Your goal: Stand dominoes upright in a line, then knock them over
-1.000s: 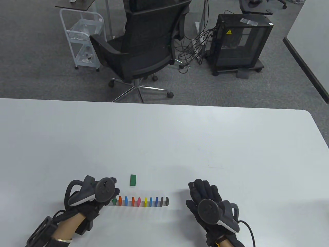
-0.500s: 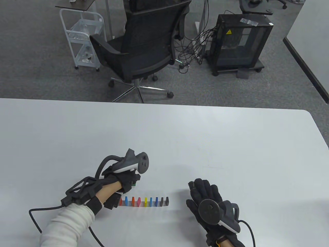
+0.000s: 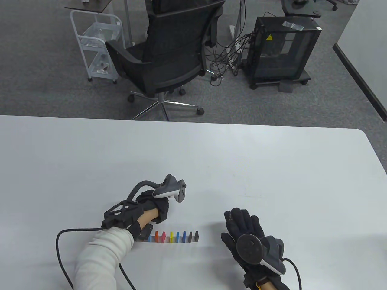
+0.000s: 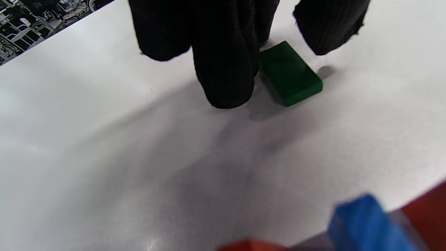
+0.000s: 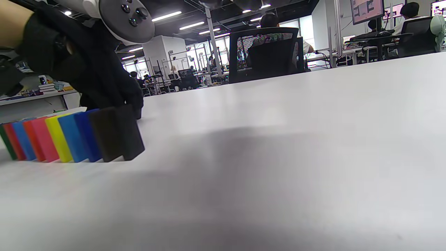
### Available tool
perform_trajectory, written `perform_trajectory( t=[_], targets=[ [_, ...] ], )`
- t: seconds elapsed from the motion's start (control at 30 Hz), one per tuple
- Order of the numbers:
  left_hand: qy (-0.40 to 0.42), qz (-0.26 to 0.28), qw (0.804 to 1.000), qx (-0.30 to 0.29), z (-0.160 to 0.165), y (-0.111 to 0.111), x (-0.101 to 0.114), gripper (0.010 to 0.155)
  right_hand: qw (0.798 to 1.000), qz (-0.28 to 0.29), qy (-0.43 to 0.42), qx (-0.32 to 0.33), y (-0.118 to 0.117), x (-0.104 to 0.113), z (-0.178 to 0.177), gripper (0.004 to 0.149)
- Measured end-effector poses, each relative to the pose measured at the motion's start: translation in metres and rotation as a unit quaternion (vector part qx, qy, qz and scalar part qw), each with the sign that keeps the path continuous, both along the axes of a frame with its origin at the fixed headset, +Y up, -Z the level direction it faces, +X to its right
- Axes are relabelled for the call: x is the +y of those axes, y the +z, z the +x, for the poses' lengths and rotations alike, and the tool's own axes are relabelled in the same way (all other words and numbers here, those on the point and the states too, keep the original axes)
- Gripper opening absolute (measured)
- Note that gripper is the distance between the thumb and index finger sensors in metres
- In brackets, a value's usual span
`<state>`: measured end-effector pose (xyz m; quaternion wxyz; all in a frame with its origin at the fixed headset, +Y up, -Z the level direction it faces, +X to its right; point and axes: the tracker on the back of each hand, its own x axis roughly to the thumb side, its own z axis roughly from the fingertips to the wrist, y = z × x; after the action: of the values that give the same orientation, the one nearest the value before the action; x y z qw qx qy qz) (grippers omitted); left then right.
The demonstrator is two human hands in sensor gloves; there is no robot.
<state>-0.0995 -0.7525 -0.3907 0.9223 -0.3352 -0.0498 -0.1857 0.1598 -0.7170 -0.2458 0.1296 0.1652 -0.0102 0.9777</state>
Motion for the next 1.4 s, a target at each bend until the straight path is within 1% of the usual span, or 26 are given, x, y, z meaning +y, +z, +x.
perform_trajectory(
  t=[0.07,0.27,0.43,0.57,0.7,0.83,0.93,1.07,1.13,1.23,1.3,1.33,1.37,1.4],
  targets=[
    [-0.007,-0.007,1.0,0.003,0.002,-0.002,-0.001,0.067,1.0,0.0,0.0,-0.001,0.0,0.0,0.0,0.068],
    [-0.034,-0.004,0.999,-0.01,0.009,-0.004,-0.006,0.07,1.0,-0.001,0.001,-0.001,0.0,0.0,0.001,0.068],
    [-0.022,-0.013,1.0,-0.005,0.01,-0.004,-0.007,0.07,1.0,-0.002,0.002,0.001,0.0,0.0,0.0,0.068],
    [-0.015,-0.017,1.0,-0.01,0.01,-0.002,-0.006,0.073,1.0,-0.003,0.003,0.001,0.0,0.0,0.0,0.068],
    [0.003,-0.015,1.0,-0.012,0.009,0.0,-0.001,0.074,1.0,-0.002,0.002,0.001,0.0,0.0,0.001,0.068],
    [0.011,0.001,1.0,-0.009,0.006,0.001,0.008,0.071,1.0,-0.003,0.003,0.002,0.0,0.0,0.0,0.068],
    [0.027,0.022,0.999,-0.008,0.005,0.001,0.017,0.058,1.0,-0.003,0.002,0.002,0.0,0.0,0.0,0.068],
    [0.041,0.05,0.998,-0.009,-0.001,0.005,0.033,0.055,1.0,0.0,0.001,0.001,0.0,0.001,0.001,0.068],
    [0.07,0.071,0.995,-0.005,-0.009,0.01,0.045,0.055,1.0,0.001,0.0,0.0,0.0,0.001,0.001,0.068],
    [0.123,0.097,0.988,-0.009,-0.027,0.022,0.066,0.054,1.0,0.001,0.003,-0.001,0.0,0.0,0.001,0.068],
    [0.139,0.13,0.981,-0.037,-0.042,0.037,0.08,0.053,1.0,0.0,0.005,0.0,0.0,0.0,0.001,0.068],
    [0.143,0.14,0.979,-0.047,-0.047,0.044,0.084,0.053,1.0,0.0,0.005,0.0,0.0,0.0,0.001,0.068],
    [0.156,0.159,0.973,-0.068,-0.056,0.057,0.089,0.053,1.0,0.0,0.007,0.0,0.0,0.0,0.0,0.068],
    [0.163,0.169,0.969,-0.08,-0.062,0.064,0.09,0.052,1.0,0.0,0.008,0.0,0.001,0.0,0.0,0.068]
  ],
)
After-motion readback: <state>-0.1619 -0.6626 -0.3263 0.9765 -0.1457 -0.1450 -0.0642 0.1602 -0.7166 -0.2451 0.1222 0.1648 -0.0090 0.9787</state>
